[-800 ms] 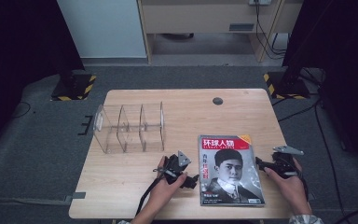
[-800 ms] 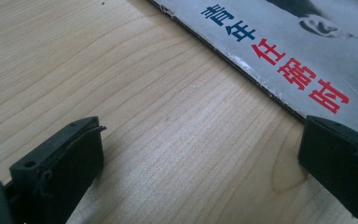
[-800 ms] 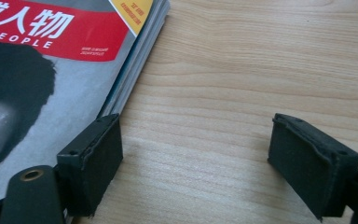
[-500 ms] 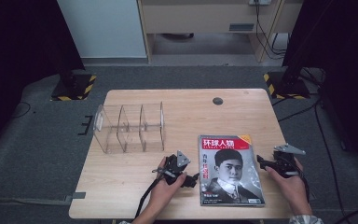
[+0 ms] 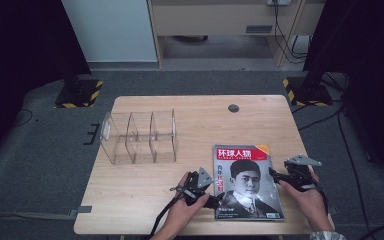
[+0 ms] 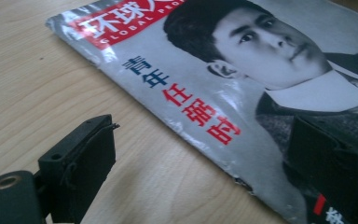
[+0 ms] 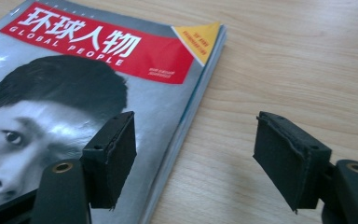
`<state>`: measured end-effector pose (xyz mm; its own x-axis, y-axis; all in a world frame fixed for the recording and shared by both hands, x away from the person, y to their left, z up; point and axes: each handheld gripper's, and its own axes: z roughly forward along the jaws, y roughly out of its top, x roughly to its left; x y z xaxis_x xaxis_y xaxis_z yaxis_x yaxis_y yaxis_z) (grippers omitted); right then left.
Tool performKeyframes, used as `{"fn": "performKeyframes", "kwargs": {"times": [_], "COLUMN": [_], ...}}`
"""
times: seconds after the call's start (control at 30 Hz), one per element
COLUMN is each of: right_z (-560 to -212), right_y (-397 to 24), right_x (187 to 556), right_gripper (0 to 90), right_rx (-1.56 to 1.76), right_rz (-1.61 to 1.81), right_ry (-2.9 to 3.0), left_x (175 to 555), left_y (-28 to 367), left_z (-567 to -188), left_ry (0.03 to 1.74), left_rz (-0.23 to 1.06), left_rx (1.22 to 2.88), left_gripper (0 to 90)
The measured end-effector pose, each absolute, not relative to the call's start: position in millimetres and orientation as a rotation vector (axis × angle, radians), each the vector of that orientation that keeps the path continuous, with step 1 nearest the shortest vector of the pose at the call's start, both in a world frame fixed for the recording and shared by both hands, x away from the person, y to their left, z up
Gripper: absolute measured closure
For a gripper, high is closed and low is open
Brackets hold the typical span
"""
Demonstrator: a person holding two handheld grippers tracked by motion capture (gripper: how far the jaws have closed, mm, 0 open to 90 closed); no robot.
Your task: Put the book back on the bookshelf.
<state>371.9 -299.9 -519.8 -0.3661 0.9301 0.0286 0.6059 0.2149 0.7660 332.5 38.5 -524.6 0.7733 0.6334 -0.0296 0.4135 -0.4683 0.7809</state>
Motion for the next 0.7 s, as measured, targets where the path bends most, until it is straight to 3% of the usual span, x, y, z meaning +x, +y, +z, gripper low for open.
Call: {"fn": "performKeyframes", "kwargs": {"times": [0.37, 0.7], "right_z": [-528.4, -533.7], "right_y": [-285.0, -279.3], "right_x": [372.1, 373.7], "right_gripper": [20.8, 20.4], "right_rx": [1.412, 1.385], "right_rz": [1.006, 1.010], "right_ry": [2.161, 2.210], "left_x": [324.4, 321.7], "left_y": [24.7, 11.8], "left_z": [-524.7, -530.7], "left_ry": [0.713, 0.650], "left_rz": [0.300, 0.263], "left_rx": [2.150, 2.192], "left_gripper": [8.8, 11.7]}}
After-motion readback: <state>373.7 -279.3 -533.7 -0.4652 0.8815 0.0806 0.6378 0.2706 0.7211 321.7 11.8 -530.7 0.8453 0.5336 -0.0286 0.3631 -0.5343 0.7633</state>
